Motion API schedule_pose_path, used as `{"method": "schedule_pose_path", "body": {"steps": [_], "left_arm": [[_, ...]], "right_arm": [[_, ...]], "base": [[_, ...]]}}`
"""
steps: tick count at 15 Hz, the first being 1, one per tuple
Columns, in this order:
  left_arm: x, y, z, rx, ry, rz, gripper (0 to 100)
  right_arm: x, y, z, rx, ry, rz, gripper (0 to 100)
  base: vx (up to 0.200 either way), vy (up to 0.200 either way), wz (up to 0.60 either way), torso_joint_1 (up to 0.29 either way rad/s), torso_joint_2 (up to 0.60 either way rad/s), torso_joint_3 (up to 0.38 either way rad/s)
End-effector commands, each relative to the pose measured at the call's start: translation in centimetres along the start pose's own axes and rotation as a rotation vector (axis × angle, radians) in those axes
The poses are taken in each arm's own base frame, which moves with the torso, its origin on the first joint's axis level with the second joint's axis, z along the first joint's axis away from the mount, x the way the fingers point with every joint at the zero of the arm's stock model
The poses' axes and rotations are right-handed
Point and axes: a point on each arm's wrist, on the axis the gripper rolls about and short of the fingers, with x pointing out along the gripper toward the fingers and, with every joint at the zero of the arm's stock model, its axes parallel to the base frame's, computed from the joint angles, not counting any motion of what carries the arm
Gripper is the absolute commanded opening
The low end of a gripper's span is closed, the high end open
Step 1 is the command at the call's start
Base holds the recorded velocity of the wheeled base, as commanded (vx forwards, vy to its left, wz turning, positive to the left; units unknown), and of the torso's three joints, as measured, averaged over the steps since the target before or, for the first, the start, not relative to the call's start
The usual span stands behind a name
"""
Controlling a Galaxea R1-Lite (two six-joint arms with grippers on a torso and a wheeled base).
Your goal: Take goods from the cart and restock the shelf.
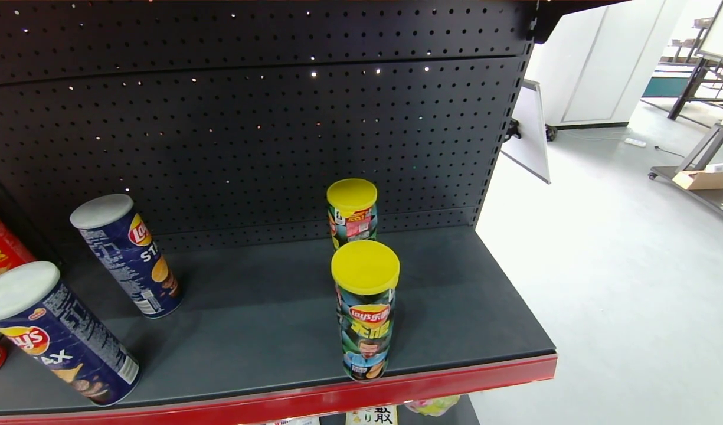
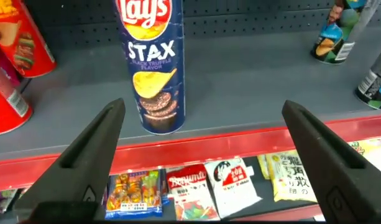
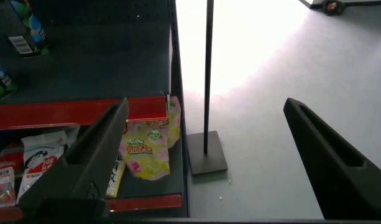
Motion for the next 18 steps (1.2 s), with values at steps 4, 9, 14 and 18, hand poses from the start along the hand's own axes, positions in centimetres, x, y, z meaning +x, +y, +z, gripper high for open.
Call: {"method": "schedule_pose_path", "body": {"steps": [4,9,14,18], "left_arm": [[0.0,0.0,0.0,0.000,-0.006,0.000,100],[0.0,0.0,0.0,0.000,-0.006,0.000,100],[0.0,0.0,0.0,0.002,-0.006,0.000,100],[0.0,0.0,0.0,0.002,-0.006,0.000,100]], "right_arm": [[0.0,0.0,0.0,0.001,-0.001,0.001,100],[0.0,0.0,0.0,-0.001,-0.001,0.001,100],[2.9,-0.2,13.4,0.333,-0.003,0.042,100],[10.0,0.0,14.2,0.128,0.262,0.067,100]], "base": [[0.000,0.000,0.45,0.004,0.00,0.002],[0.000,0.000,0.00,0.000,0.00,0.000],[0.000,0.000,0.00,0.000,0.00,0.000],[0.000,0.000,0.00,0.000,0.00,0.000]]}}
